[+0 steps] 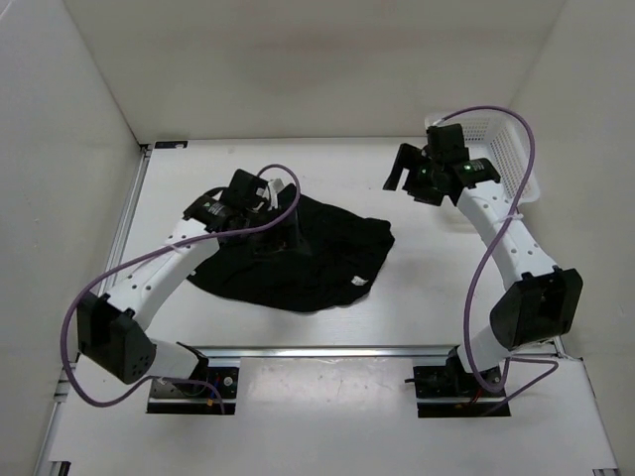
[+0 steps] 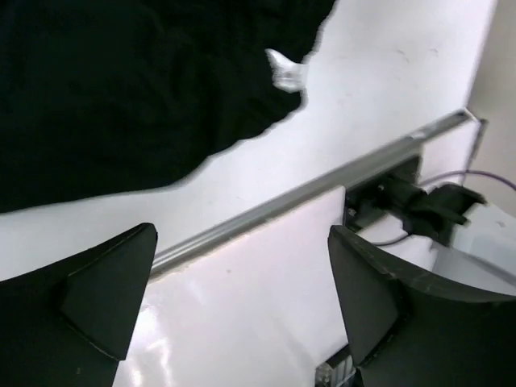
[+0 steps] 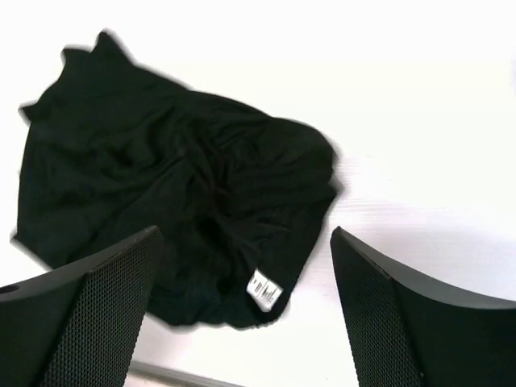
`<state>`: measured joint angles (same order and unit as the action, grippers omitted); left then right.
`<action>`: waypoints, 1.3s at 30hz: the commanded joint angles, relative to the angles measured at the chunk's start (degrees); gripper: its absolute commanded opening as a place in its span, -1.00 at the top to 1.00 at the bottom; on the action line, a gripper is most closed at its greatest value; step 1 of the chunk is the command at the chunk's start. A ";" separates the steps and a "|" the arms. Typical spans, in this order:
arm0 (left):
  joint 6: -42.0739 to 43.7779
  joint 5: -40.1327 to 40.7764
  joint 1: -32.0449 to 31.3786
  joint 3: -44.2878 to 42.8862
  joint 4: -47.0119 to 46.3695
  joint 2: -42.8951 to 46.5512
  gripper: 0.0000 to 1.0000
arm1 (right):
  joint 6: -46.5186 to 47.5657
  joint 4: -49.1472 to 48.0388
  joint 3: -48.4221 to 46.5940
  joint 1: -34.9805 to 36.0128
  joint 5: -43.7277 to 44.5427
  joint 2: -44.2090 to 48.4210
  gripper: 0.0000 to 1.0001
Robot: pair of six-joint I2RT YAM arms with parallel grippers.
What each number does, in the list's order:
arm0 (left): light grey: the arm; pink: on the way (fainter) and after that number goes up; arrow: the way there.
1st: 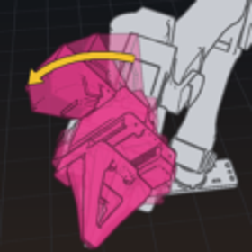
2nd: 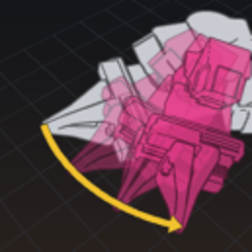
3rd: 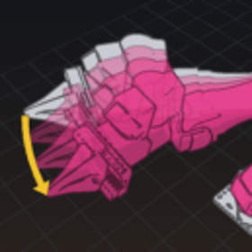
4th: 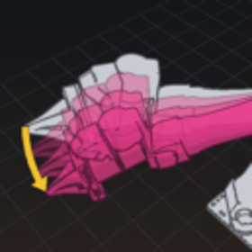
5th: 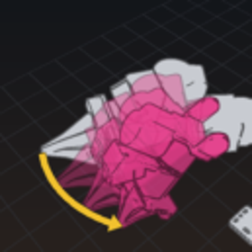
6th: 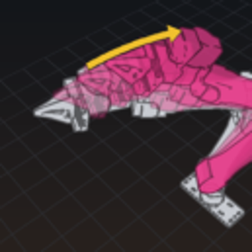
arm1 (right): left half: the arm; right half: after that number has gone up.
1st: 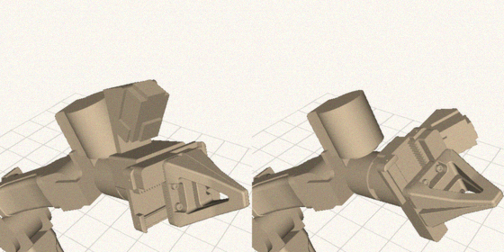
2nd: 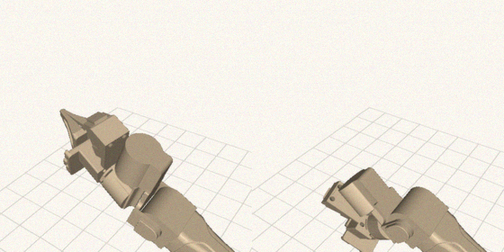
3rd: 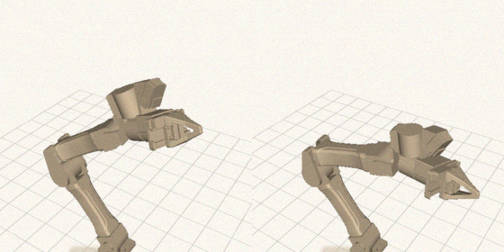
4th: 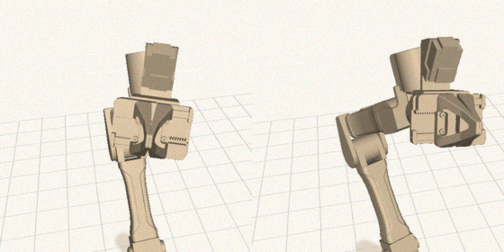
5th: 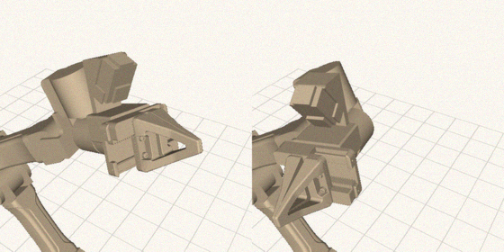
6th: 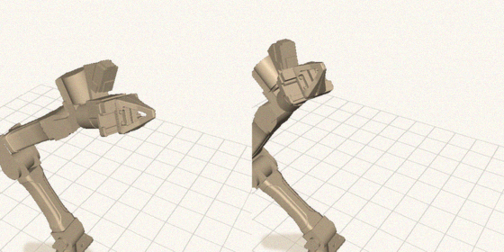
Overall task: Fold and stack the shorts
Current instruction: Flatten the shorts out
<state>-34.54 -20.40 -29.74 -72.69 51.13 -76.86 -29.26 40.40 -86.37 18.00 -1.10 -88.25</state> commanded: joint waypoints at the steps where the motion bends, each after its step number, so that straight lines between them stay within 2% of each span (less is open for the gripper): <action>1: -0.18 3.67 -0.59 -3.16 -0.95 2.59 -1.00 | 1.13 0.55 -1.96 -0.77 1.89 1.75 -0.80; 3: 0.44 7.20 -0.06 -4.74 1.77 2.59 -1.00 | 1.13 0.55 2.33 -0.25 3.47 4.73 -0.83; 4: 0.44 10.44 0.81 -5.27 2.65 2.59 -0.95 | 1.13 0.55 4.17 0.36 4.09 5.97 -0.62; 5: 0.44 12.21 1.43 -5.27 3.52 2.59 -0.80 | 0.09 0.55 8.63 0.37 4.09 7.37 -0.43; 6: 0.44 13.62 3.09 -4.75 4.14 3.11 -0.58 | -0.53 0.55 11.28 1.59 4.09 10.35 -0.19; 7: -0.17 14.85 3.98 -2.83 5.02 3.64 -0.15 | -1.24 -0.05 14.01 2.30 4.09 11.94 0.43; 9: -1.57 18.02 6.00 -0.10 5.55 5.40 0.28 | -3.95 -0.06 22.41 5.27 1.91 16.24 0.82; 11: -3.51 18.56 9.77 5.17 5.56 6.63 0.54 | -7.03 -0.59 28.16 7.56 -0.38 20.28 0.99; 13: -5.34 17.94 13.71 10.60 5.56 6.64 0.55 | -13.26 -3.99 36.94 11.17 -3.28 23.02 0.99; 14: -5.36 15.77 15.13 12.46 4.69 6.64 0.55 | -15.63 -5.41 39.67 12.31 -6.42 25.29 0.70; 15: -6.23 14.61 16.54 14.39 3.98 6.64 0.38 | -20.27 -7.16 44.40 14.41 -7.93 26.19 0.46; 16: -6.24 13.12 19.51 17.81 3.10 6.64 0.30 | -22.32 -10.92 46.27 15.30 -9.25 26.81 0.20; 17: -6.85 10.15 20.93 19.41 2.05 6.64 0.21 | -24.08 -12.70 47.77 16.27 -10.05 26.81 -0.38; 18: -6.85 8.99 22.34 20.82 -0.22 5.94 -0.01 | -26.27 -14.28 48.74 17.76 -10.06 26.81 -0.61; 19: -6.85 8.02 23.66 22.05 -1.12 5.93 -0.43 | -26.29 -15.43 48.75 18.38 -10.06 26.20 -0.74; 20: -6.85 7.31 26.28 23.71 -1.73 5.06 -0.68 | -26.29 -16.14 48.75 19.00 -10.06 23.93 -0.79; 21: -7.63 7.31 27.79 24.43 -1.74 4.53 -0.93 | -26.29 -16.14 47.71 20.05 -9.28 22.61 -0.85; 22: -7.64 6.79 29.28 25.22 -2.70 4.00 -1.00 | -25.60 -16.14 45.78 20.58 -8.66 21.20 -0.85; 23: -7.64 6.78 32.43 26.53 -3.23 4.00 -1.00 | -25.59 -16.14 44.81 21.45 -7.26 18.58 -0.85; 24: -7.64 6.00 34.03 26.54 -3.23 4.00 -1.00 | -24.63 -16.14 43.75 21.46 -6.55 17.33 -0.69; 27: -6.41 7.13 39.39 27.25 -3.85 2.86 -1.00 | -22.86 -15.44 38.31 23.92 -3.65 12.85 -0.46; 29: -5.45 7.74 42.55 27.25 -4.37 1.02 -1.00 | -21.20 -14.83 34.96 24.62 -2.50 9.68 -0.46; 32: -4.83 7.75 43.62 25.84 -4.90 -3.28 -1.00 | -19.44 -14.83 30.93 25.16 -1.80 3.89 -0.68; 34: -4.83 6.26 44.15 23.82 -6.04 -6.09 -1.00 | -18.65 -14.83 28.64 25.16 -1.80 -0.76 -0.68; 37: -5.35 6.25 44.15 21.63 -6.66 -11.37 -0.85 | -18.12 -14.83 24.85 25.16 -1.01 -5.25 -0.70; 38: -5.36 6.25 44.15 21.10 -7.18 -13.64 -0.69 | -18.12 -14.83 23.71 25.16 0.13 -6.40 -0.67; 39: -5.36 6.25 44.15 20.48 -7.19 -14.62 -0.62 | -18.12 -14.83 23.09 25.16 0.14 -7.45 -0.65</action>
<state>-40.18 -13.06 14.09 -49.30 46.06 -89.60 -48.82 25.54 -60.23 42.94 -3.09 -93.58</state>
